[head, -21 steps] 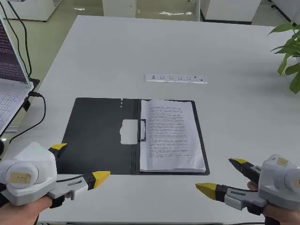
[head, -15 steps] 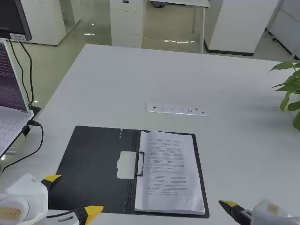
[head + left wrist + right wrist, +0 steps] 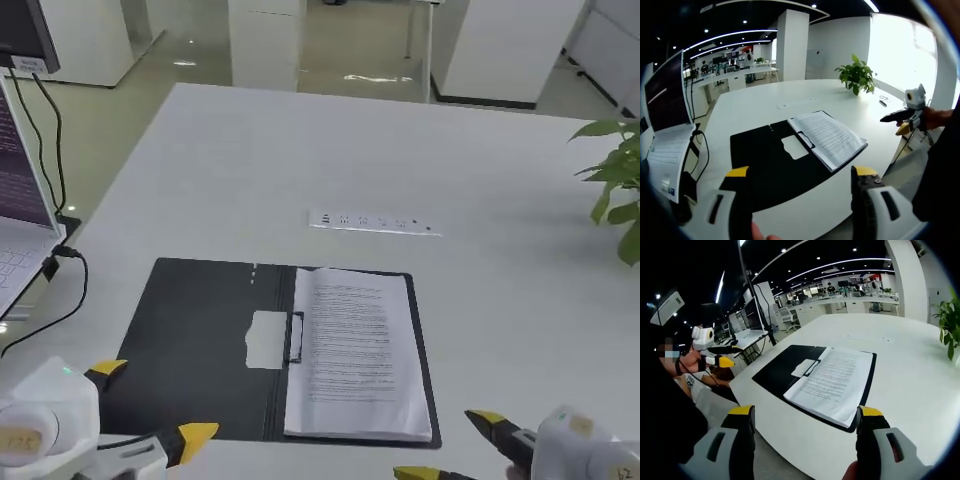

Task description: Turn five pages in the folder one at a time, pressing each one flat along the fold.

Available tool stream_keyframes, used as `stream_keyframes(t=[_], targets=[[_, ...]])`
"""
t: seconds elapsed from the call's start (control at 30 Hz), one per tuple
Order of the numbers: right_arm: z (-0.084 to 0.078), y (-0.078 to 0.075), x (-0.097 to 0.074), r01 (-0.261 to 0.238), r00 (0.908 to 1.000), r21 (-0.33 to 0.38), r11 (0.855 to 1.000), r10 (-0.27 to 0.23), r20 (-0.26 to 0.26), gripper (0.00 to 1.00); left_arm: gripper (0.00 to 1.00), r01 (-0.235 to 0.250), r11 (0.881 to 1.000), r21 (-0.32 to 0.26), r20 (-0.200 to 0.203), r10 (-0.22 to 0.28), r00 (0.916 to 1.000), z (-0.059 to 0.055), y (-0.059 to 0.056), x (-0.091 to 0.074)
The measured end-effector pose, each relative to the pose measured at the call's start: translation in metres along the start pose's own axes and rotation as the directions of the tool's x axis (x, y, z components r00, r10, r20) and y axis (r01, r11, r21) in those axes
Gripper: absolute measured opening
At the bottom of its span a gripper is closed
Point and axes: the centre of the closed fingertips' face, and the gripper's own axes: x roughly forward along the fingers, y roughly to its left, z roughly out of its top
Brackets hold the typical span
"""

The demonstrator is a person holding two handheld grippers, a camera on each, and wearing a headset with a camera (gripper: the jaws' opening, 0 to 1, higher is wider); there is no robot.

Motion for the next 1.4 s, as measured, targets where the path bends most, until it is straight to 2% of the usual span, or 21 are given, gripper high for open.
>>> stream_keyframes(t=[0.67, 1.07, 1.4], targets=[[0.002, -0.01, -0.011, 0.039, 0.9988, 0.023, 0.999, -0.039, 0.03, 0.83, 0.81, -0.001, 1.0, -0.005, 0.019, 0.001, 0.9998, 0.009, -0.006, -0.005], [0.001, -0.015, -0.02, 0.064, 0.9967, 0.036, 0.997, -0.066, 0.048, 0.84, 0.82, 0.015, 1.0, 0.019, 0.019, -0.015, 0.9997, 0.011, -0.001, -0.004], [-0.003, -0.014, -0.021, 0.082, 0.9957, 0.042, 0.996, -0.084, 0.039, 0.84, 0.81, 0.048, 0.998, 0.044, 0.013, -0.048, 0.9988, 0.014, -0.001, 0.006]])
